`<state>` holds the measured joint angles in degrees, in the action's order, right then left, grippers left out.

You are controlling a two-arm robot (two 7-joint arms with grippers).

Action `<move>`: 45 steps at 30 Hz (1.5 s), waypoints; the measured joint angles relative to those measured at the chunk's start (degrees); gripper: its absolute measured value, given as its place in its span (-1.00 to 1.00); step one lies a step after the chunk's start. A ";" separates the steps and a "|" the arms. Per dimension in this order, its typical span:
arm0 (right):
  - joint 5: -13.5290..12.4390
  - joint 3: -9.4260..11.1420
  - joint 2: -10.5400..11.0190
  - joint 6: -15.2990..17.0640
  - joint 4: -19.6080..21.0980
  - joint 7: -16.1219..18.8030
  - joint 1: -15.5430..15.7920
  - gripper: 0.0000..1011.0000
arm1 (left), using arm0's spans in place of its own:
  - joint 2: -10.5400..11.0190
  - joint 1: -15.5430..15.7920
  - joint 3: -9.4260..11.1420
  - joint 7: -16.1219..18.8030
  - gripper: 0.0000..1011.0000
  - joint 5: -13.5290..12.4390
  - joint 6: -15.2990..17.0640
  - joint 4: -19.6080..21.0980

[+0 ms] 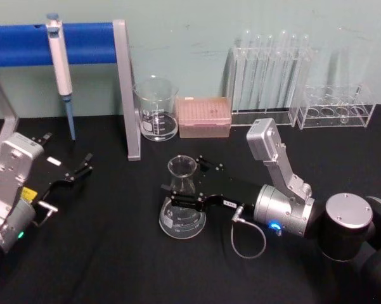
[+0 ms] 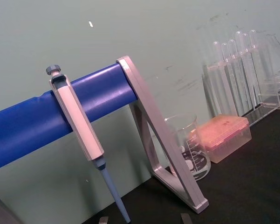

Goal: Grasp the erlenmeyer flask with one hand, shake it three times, then place it back.

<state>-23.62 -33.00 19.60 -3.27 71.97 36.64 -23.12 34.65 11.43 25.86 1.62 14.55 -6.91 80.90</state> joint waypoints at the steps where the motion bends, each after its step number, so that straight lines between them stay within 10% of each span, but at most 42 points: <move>1: 0.00 0.00 0.00 0.00 0.00 0.00 0.00 0.73 | 0.00 0.00 0.00 0.00 0.98 0.00 0.00 0.00; 6: -0.02 0.00 0.00 -0.02 0.01 0.00 -0.01 0.98 | 0.00 0.00 0.00 0.00 0.98 0.00 0.00 0.00; 26: -0.26 0.19 0.86 0.34 1.03 0.03 0.28 0.98 | 0.00 0.00 0.00 0.00 0.98 0.00 0.00 0.00; 45: -4.33 3.38 9.52 5.38 12.96 -1.85 8.26 0.98 | 0.00 0.00 0.00 0.00 0.98 0.00 0.00 0.00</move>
<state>-27.96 -29.62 29.12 2.11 84.94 34.79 -14.86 34.65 11.43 25.86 1.62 14.55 -6.91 80.90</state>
